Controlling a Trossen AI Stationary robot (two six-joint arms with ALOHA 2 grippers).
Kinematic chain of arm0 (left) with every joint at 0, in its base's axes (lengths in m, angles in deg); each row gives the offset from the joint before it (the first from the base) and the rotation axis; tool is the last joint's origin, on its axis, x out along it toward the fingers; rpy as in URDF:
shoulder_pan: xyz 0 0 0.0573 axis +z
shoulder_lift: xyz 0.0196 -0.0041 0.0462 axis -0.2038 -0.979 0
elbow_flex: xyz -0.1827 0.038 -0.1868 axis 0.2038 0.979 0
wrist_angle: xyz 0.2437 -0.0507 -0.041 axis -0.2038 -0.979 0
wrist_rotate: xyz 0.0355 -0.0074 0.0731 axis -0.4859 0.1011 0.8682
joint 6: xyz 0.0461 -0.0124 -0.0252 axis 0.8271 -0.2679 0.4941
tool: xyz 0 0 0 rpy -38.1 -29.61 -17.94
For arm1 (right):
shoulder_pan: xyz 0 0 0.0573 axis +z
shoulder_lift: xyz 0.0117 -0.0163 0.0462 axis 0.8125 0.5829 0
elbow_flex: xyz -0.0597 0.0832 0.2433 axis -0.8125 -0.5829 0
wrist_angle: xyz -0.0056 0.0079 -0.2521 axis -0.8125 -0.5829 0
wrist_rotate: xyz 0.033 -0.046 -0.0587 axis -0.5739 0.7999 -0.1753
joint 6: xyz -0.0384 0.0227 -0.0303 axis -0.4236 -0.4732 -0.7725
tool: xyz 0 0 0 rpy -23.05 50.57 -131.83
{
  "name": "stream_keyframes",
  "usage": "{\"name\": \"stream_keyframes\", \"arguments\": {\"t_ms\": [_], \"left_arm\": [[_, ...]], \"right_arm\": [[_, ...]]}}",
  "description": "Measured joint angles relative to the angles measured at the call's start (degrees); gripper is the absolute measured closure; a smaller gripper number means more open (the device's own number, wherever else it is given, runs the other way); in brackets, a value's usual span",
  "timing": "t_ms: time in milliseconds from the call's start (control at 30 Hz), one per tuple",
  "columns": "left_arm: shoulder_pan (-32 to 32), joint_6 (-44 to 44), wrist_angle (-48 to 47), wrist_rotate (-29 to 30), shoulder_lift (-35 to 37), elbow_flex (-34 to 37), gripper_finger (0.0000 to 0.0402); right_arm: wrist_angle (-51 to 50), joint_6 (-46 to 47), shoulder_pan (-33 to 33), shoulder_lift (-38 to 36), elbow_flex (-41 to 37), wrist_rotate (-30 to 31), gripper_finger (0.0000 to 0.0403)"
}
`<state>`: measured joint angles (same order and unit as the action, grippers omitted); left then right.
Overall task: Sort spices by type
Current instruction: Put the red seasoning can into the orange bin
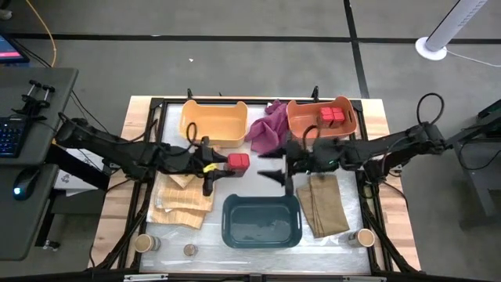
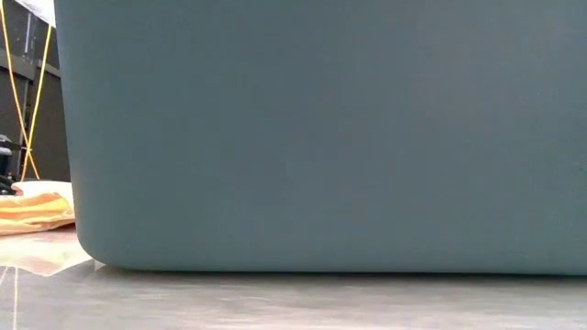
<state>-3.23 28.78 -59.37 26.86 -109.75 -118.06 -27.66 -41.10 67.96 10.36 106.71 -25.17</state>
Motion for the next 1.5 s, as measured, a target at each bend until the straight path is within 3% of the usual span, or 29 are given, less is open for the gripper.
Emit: {"name": "stream_keyframes", "arguments": {"t_ms": [133, 267, 467, 800, 933, 1133, 1333, 1500], "left_arm": [[0.1, 2.4, -6.1, -0.1, -2.7, -3.3, 0.0262], [0.1, 5.0, -10.6, -0.3, -5.2, -6.1, 0.0262], [-0.1, 6.1, -15.3, -0.3, -5.6, -7.0, 0.0262], [-0.5, 8.0, -16.7, -1.6, -5.6, -7.0, 0.0262], [-0.5, 8.1, -16.8, -1.6, -5.6, -7.0, 0.0262], [-0.5, 8.8, -16.8, -1.7, -5.6, -7.0, 0.0262], [-0.5, 10.1, -16.8, -2.1, -5.6, -7.0, 0.0262], [-0.5, 10.2, -16.7, -2.1, -5.6, -7.0, 0.0262]], "right_arm": [[-12.5, -4.1, 0.6, 5.0, 5.8, 1.9, 0.0164], [-18.3, -8.2, 0.7, 10.0, 10.9, 6.2, 0.0164], [-18.3, -8.3, 0.3, 14.1, 15.8, 4.9, 0.0164], [-16.6, -6.1, -0.3, 14.8, 16.9, 3.9, 0.0164], [-16.7, -6.2, -1.6, 14.8, 16.9, -3.3, 0.0159], [-16.8, -4.9, -2.0, 14.8, 16.9, -5.8, 0.0103], [-19.2, -5.0, -1.6, 14.8, 16.9, -0.9, 0.0014], [-19.1, 2.8, -1.6, 14.8, 16.8, -1.4, 0.0012]]}}
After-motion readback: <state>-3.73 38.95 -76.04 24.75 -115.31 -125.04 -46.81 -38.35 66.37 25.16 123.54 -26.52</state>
